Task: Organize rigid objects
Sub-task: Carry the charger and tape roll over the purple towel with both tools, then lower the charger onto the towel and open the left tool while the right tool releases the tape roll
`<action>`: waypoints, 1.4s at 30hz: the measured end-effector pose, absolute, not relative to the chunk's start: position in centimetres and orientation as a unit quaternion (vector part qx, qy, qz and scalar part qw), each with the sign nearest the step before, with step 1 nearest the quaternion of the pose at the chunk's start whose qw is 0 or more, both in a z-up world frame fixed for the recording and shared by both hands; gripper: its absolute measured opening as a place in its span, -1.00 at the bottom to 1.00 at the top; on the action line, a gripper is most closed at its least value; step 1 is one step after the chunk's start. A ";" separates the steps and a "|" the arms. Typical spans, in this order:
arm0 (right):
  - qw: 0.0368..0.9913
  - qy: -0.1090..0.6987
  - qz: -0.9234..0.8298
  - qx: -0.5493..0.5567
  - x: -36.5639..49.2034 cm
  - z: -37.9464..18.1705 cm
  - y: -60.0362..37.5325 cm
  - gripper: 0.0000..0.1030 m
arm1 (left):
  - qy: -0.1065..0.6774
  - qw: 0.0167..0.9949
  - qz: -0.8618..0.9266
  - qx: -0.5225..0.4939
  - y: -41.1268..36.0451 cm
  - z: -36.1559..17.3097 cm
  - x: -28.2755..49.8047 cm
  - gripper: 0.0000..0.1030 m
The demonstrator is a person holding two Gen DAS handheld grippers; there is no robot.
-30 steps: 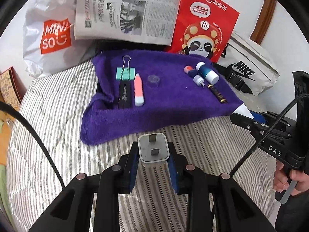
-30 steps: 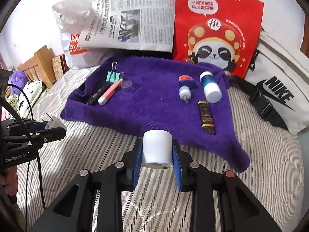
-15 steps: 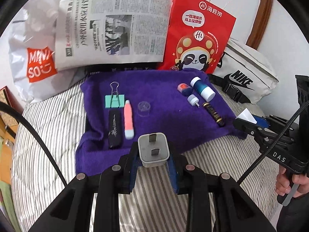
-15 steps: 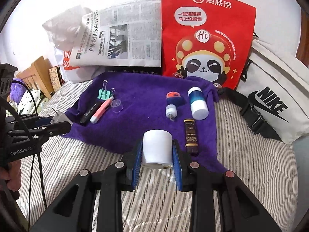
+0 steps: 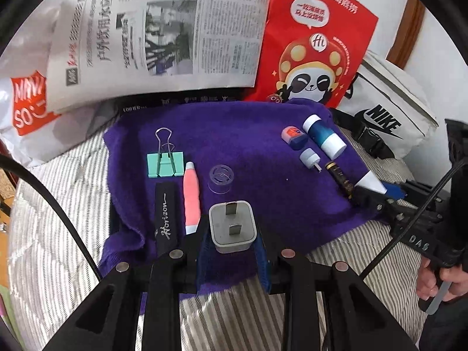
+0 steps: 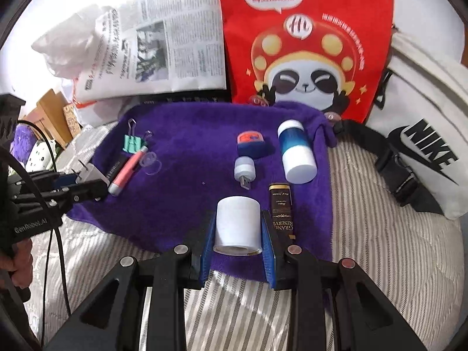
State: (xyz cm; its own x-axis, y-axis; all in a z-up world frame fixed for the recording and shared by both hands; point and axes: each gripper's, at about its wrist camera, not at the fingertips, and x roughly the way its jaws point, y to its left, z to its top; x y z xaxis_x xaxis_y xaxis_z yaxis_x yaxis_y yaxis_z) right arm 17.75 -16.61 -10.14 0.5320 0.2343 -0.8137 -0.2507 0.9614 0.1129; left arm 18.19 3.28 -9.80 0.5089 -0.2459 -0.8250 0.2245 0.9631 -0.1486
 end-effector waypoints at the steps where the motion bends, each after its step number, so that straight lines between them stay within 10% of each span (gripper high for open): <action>1: 0.873 0.468 0.138 -0.010 18.0 -10.6 -16.5 -0.43 | 0.479 0.867 -0.136 -0.014 3.3 -10.1 18.5 -0.48; 42: 0.858 0.490 0.148 -0.032 20.5 -14.0 -14.8 -0.42 | 0.510 0.849 -0.132 0.029 1.0 -13.6 21.7 -0.46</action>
